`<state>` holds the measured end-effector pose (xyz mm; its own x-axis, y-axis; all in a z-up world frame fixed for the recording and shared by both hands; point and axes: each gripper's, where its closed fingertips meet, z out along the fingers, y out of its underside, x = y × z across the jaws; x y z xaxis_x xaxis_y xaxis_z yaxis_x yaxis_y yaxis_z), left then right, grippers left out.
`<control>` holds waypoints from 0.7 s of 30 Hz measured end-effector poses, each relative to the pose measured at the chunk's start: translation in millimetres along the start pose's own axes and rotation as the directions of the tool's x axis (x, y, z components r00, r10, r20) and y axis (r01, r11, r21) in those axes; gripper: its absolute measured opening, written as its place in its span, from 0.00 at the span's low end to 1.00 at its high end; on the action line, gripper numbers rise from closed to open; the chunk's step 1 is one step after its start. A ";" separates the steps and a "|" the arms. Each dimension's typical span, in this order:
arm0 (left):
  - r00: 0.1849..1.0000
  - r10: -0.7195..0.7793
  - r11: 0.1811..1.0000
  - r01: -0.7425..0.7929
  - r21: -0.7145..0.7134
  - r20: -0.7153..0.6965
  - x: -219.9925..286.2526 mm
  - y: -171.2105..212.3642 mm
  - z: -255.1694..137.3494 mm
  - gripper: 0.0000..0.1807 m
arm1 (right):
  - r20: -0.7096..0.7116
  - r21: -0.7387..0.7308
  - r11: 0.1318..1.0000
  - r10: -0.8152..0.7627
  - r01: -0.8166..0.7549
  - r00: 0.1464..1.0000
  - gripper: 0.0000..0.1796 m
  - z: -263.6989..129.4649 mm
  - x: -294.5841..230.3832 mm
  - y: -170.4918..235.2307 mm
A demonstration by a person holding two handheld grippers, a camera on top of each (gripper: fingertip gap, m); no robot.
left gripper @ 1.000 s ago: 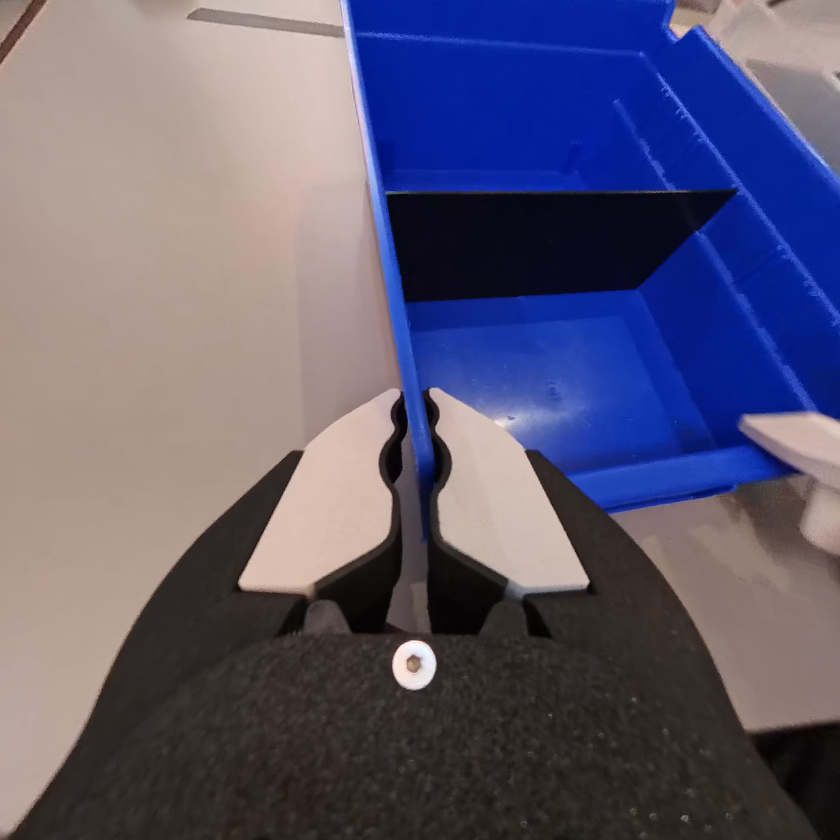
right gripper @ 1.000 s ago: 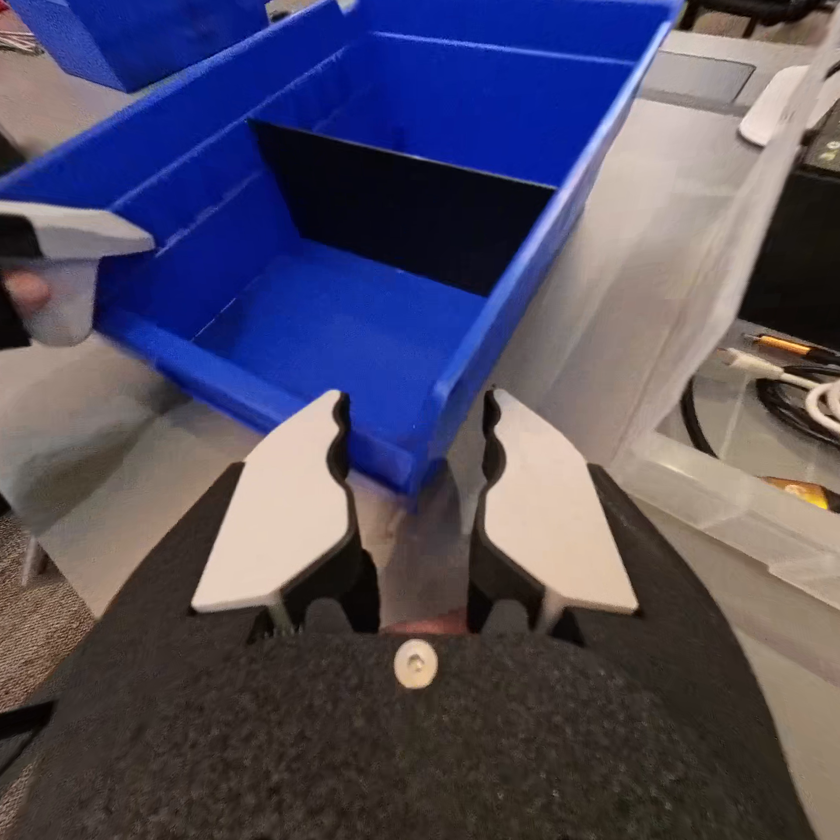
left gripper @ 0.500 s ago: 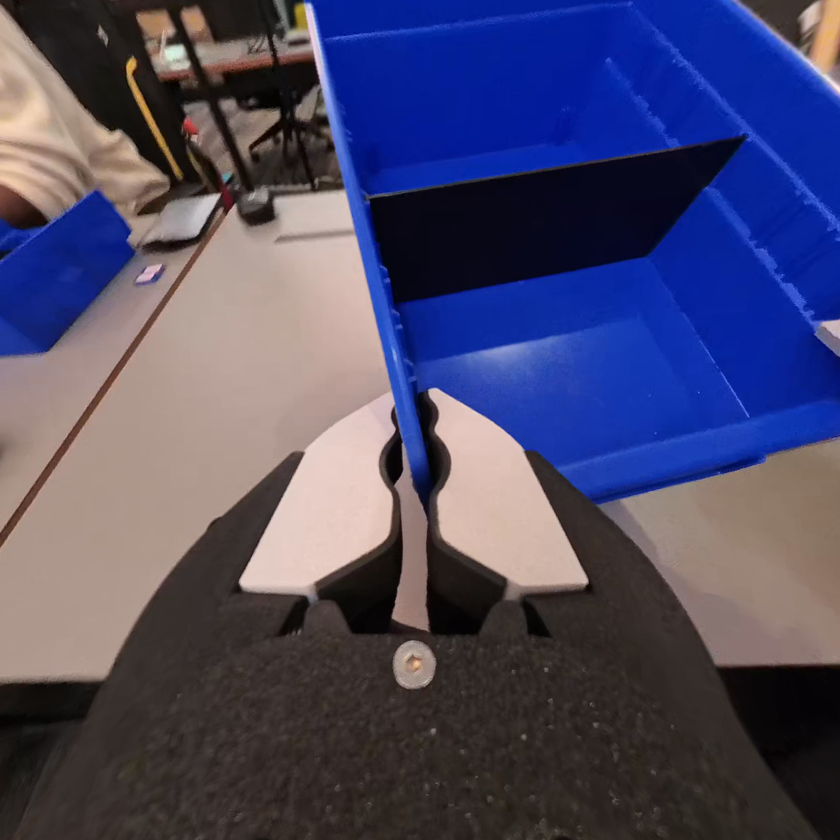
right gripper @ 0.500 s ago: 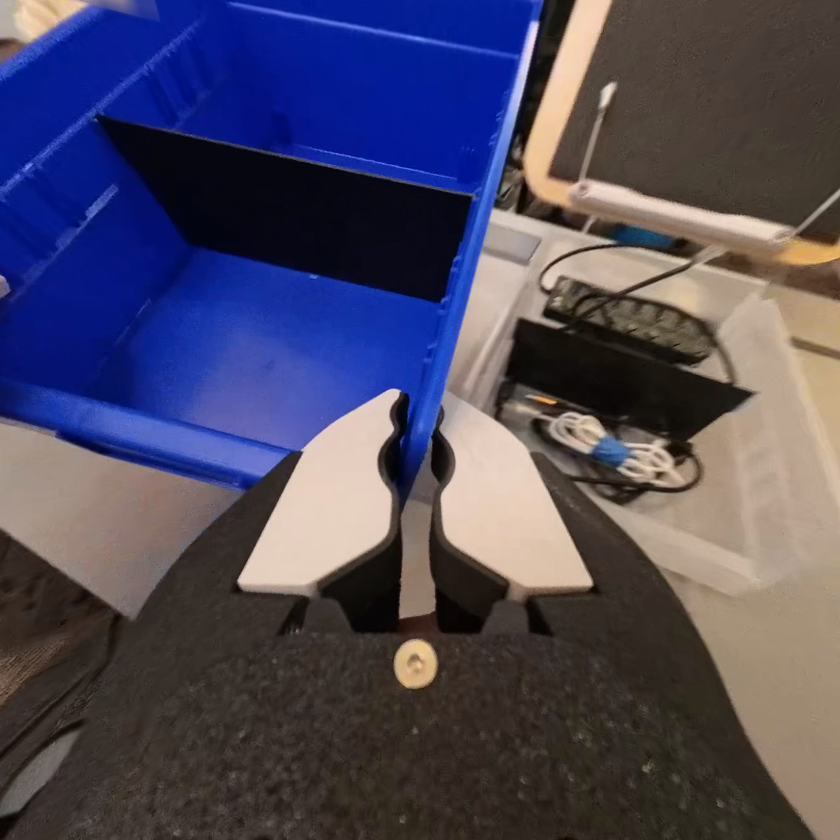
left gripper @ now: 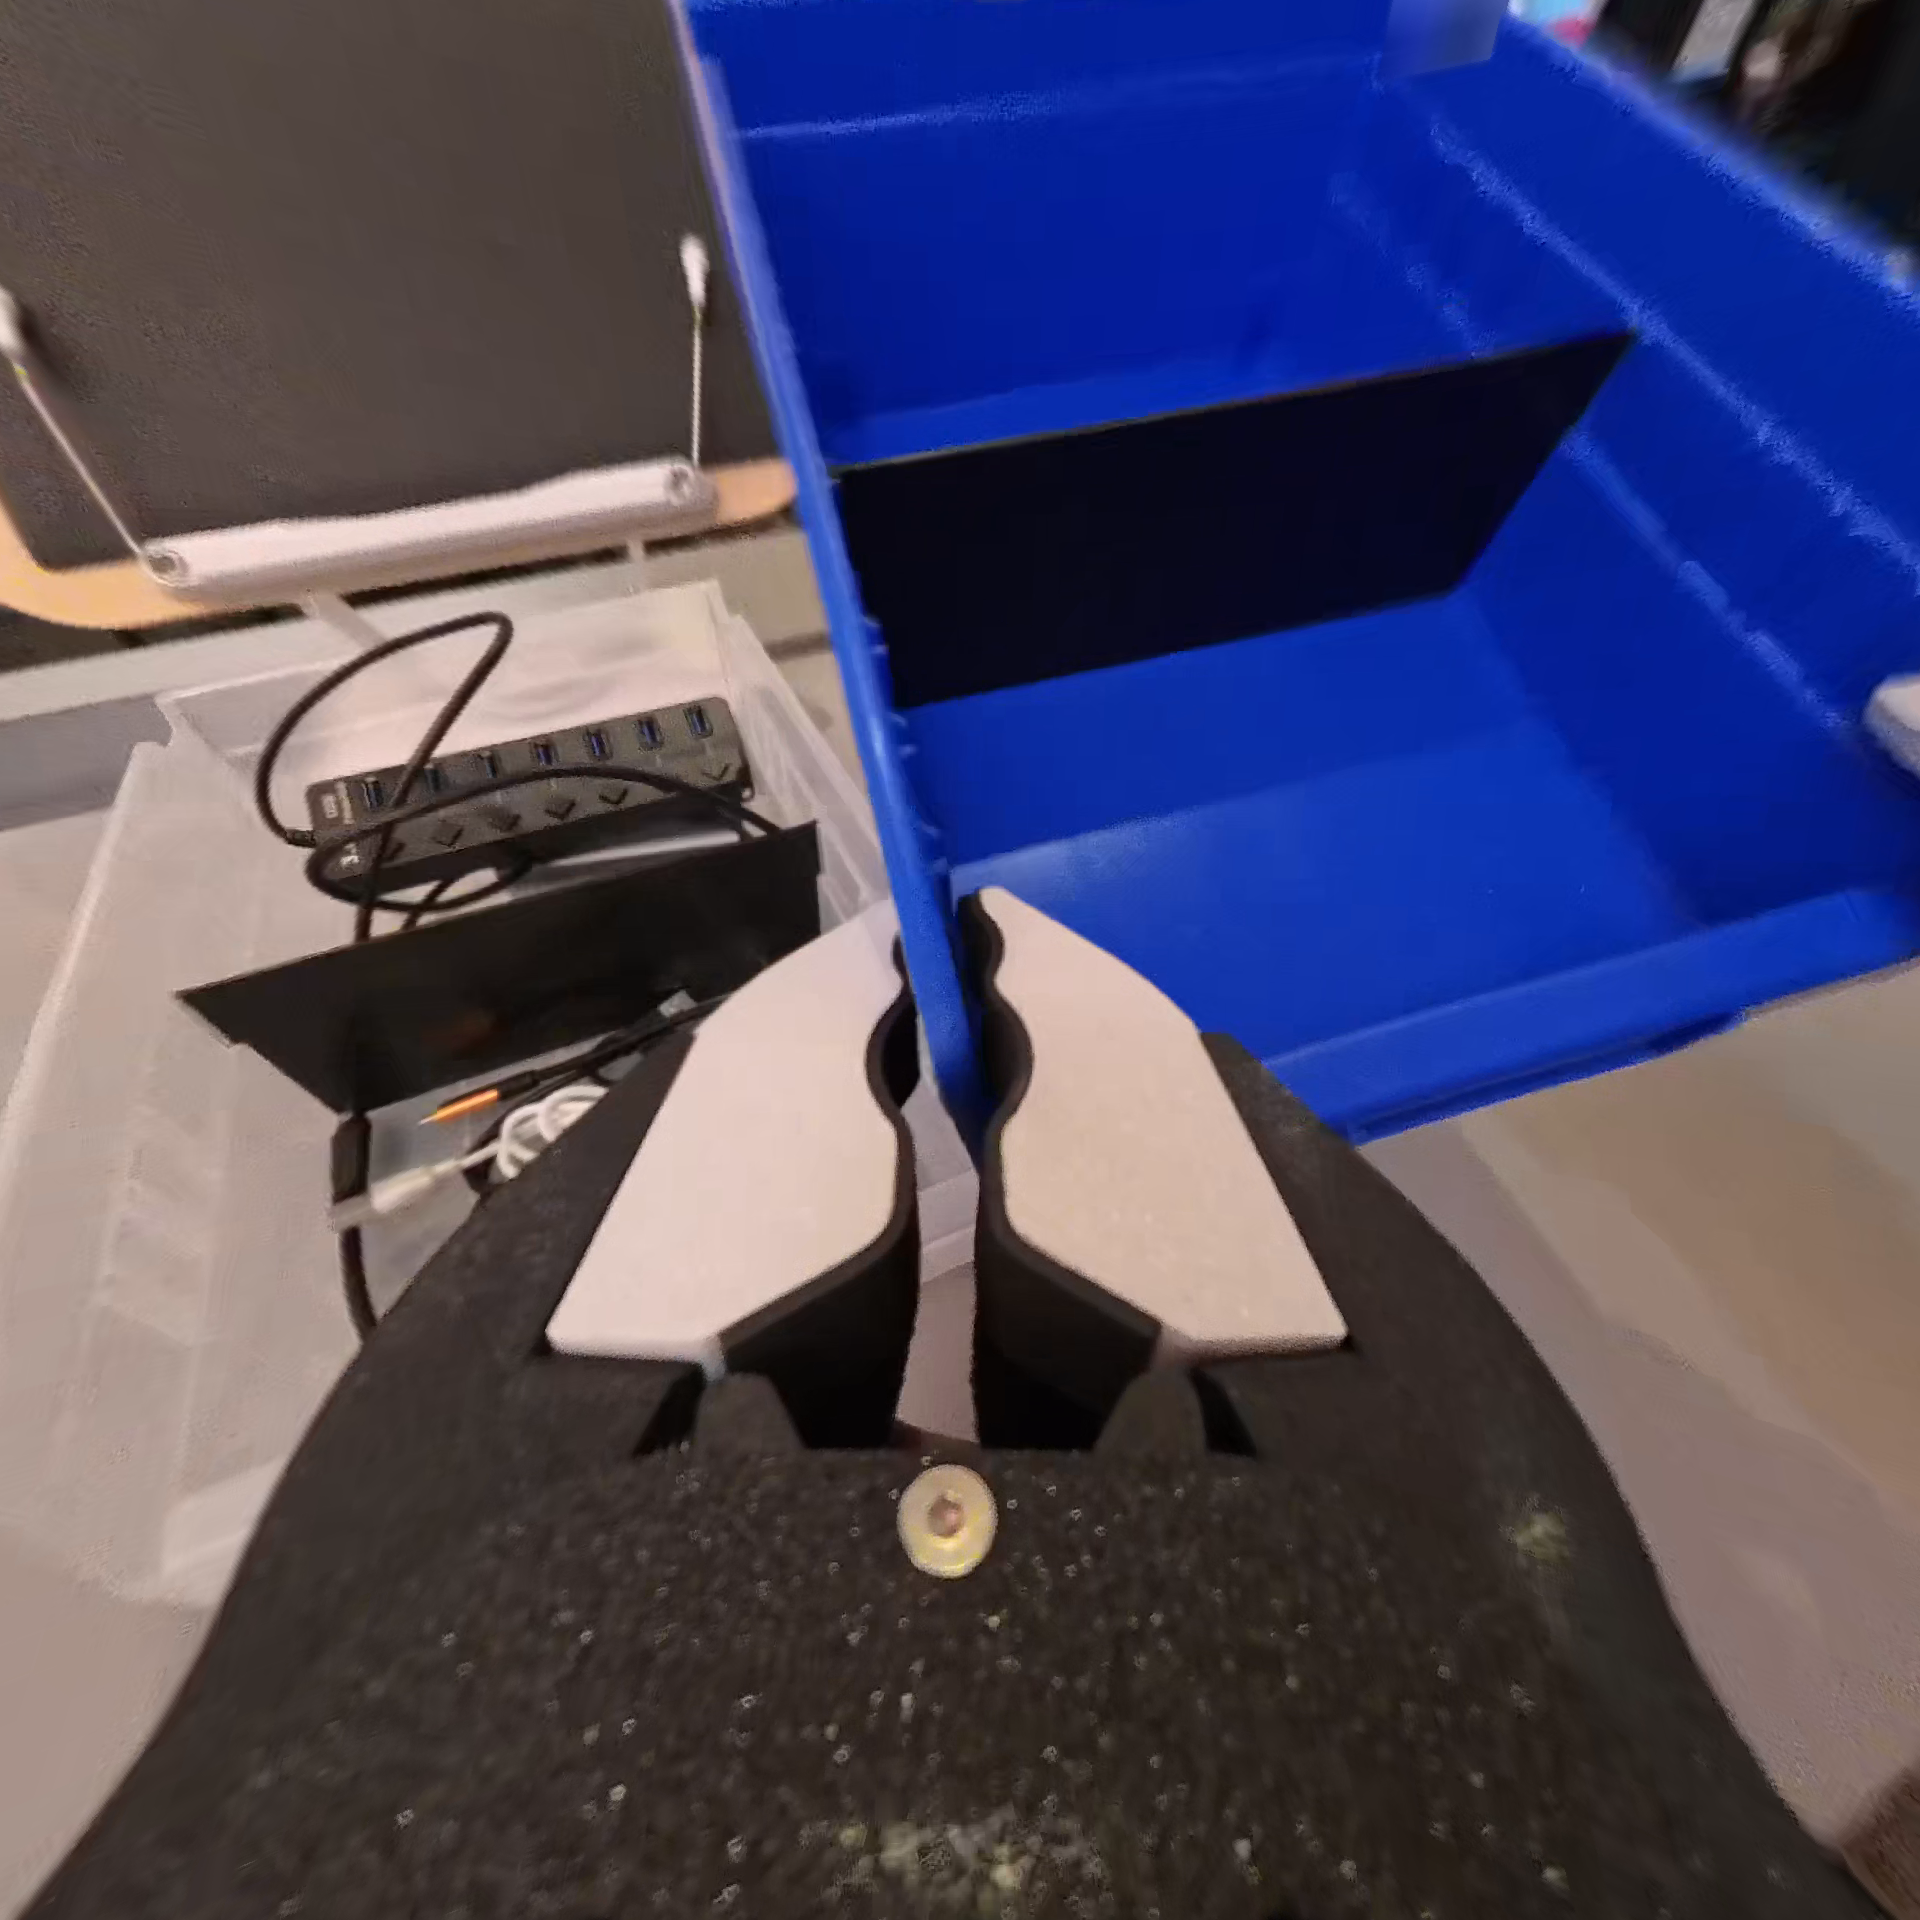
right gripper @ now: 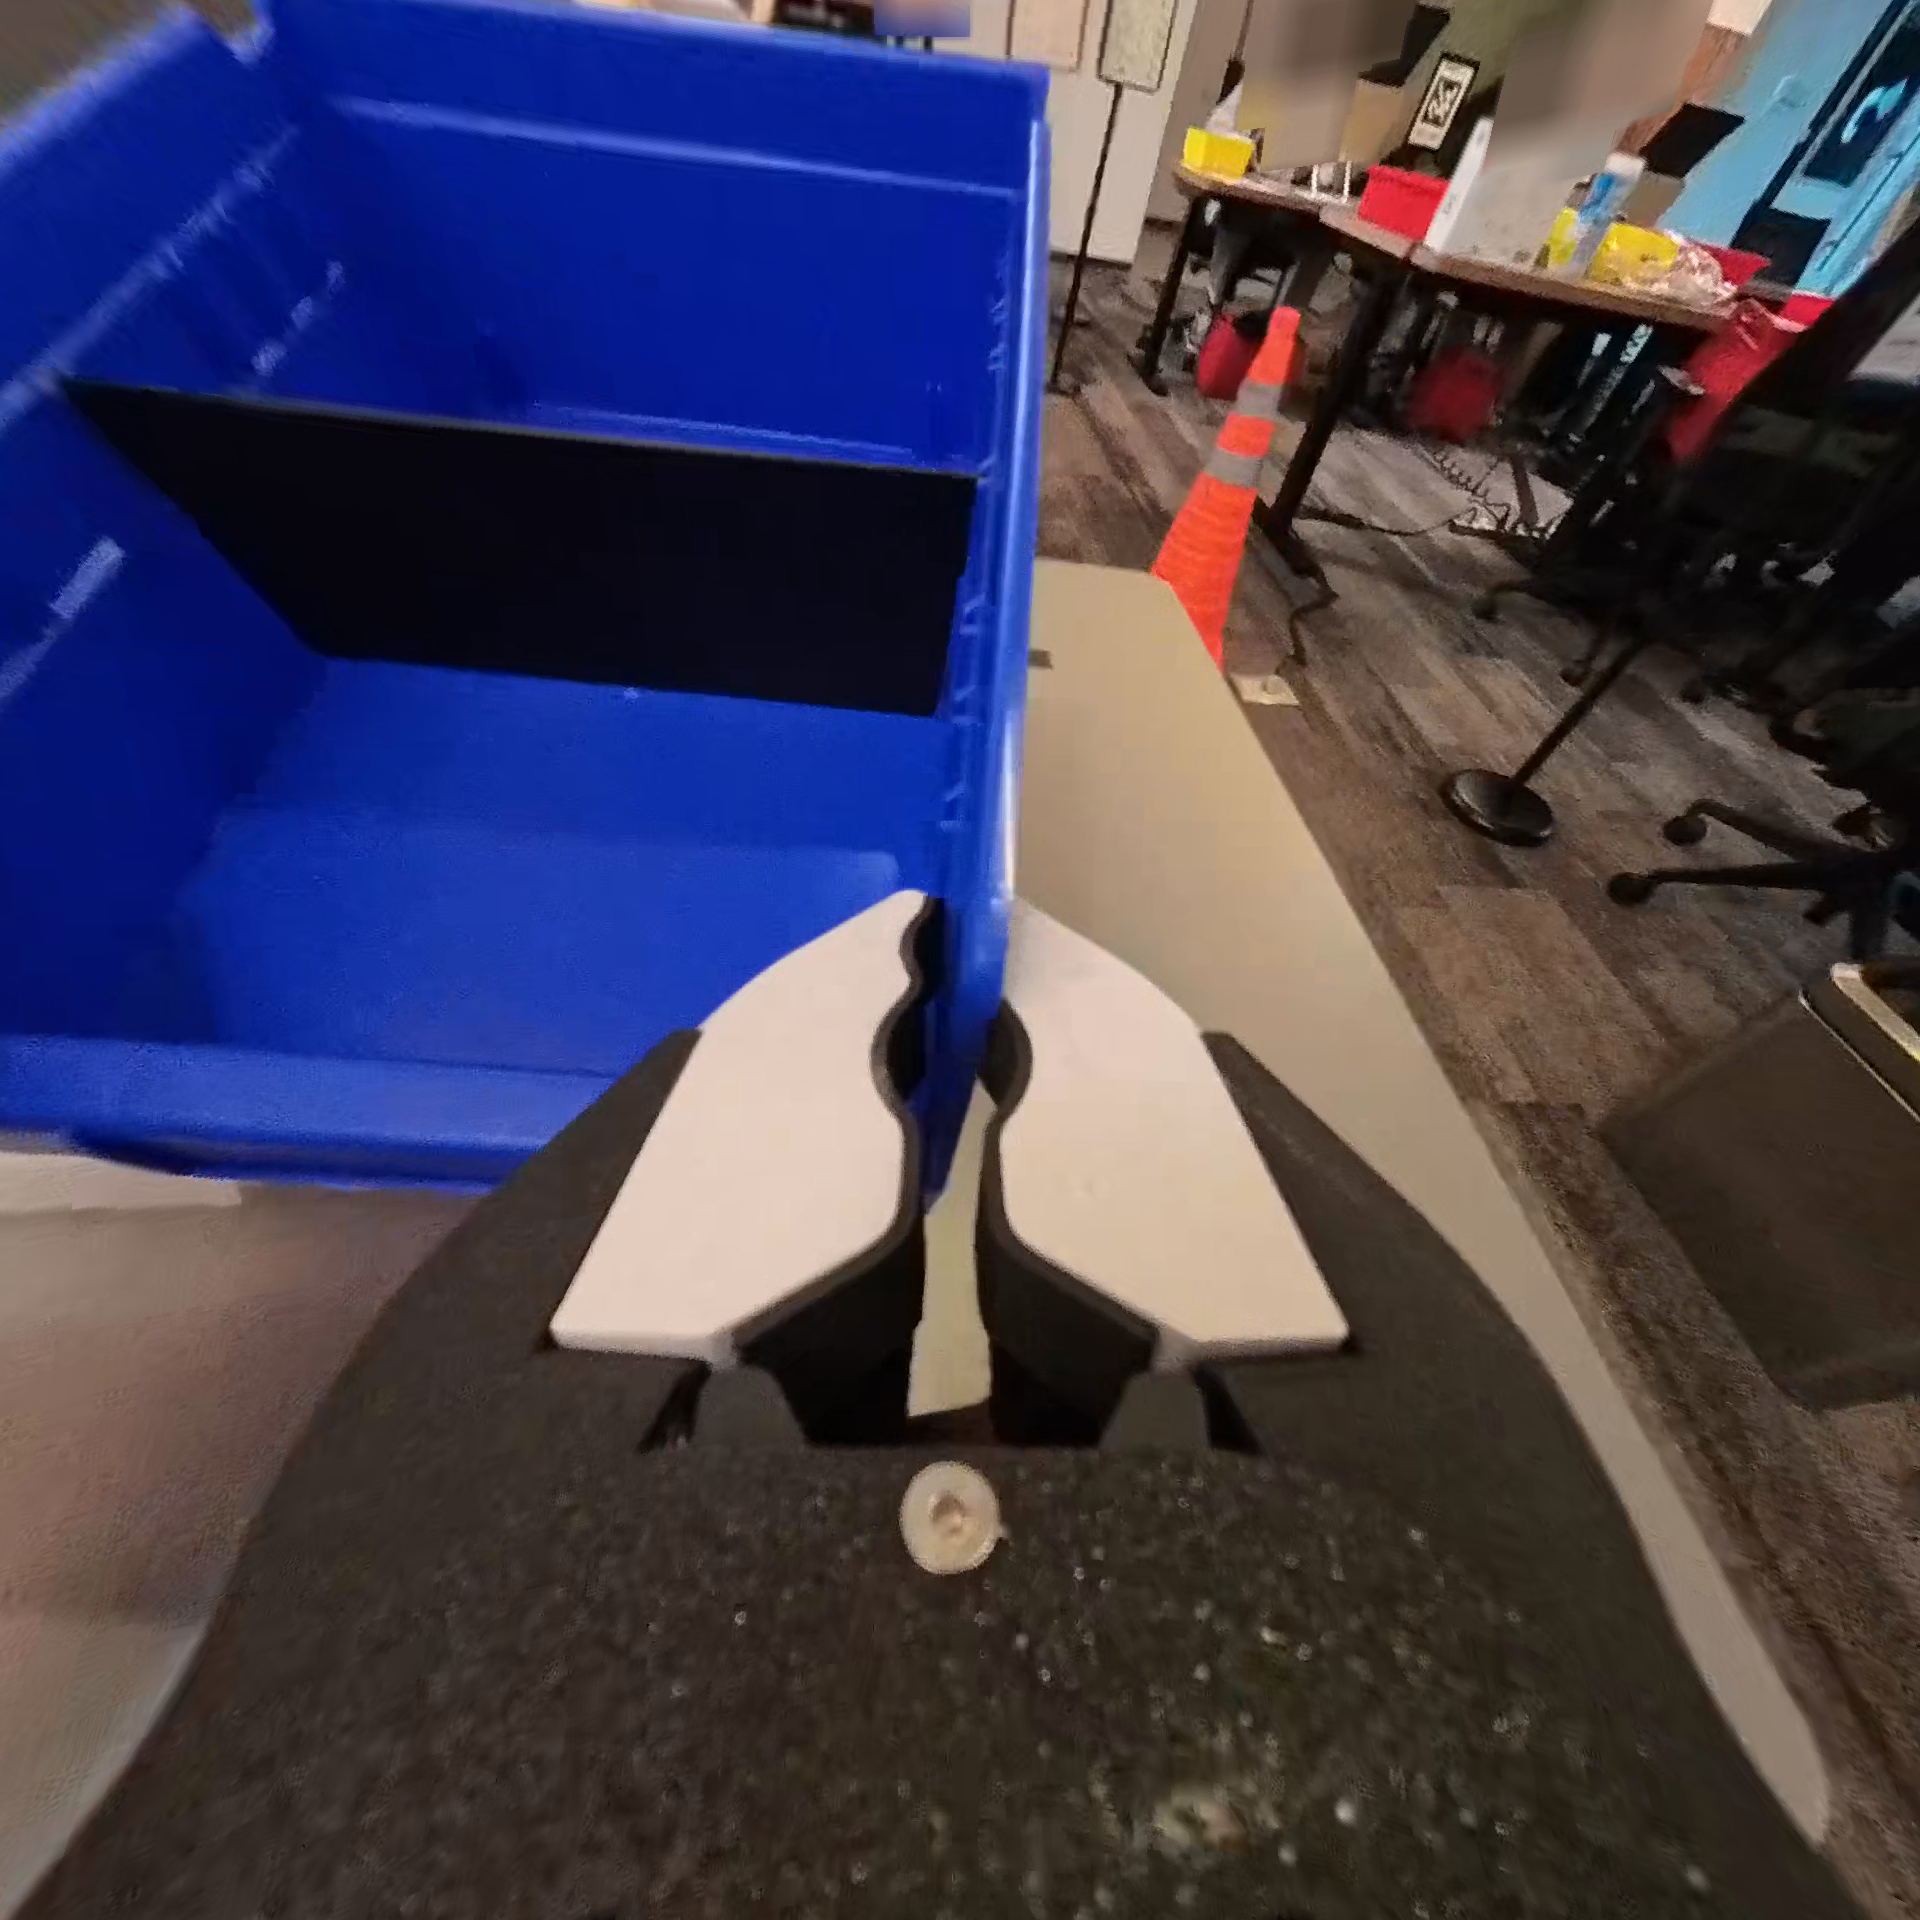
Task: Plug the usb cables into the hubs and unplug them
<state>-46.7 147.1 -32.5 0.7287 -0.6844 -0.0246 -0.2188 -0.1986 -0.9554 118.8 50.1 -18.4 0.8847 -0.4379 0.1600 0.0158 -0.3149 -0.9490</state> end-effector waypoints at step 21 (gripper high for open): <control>0.992 0.117 0.977 -0.123 -0.174 -0.046 124.9 56.5 101.5 0.05 | 0.091 -0.271 0.956 0.143 -0.113 0.986 0.02 86.6 119.9 114.3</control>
<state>97.8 121.6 -119.4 0.6677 -0.7343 -0.1223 -0.4164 -0.2322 -0.8790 267.0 34.5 -131.2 0.9165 -0.3999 -0.0022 -0.2115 -0.4799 -0.8515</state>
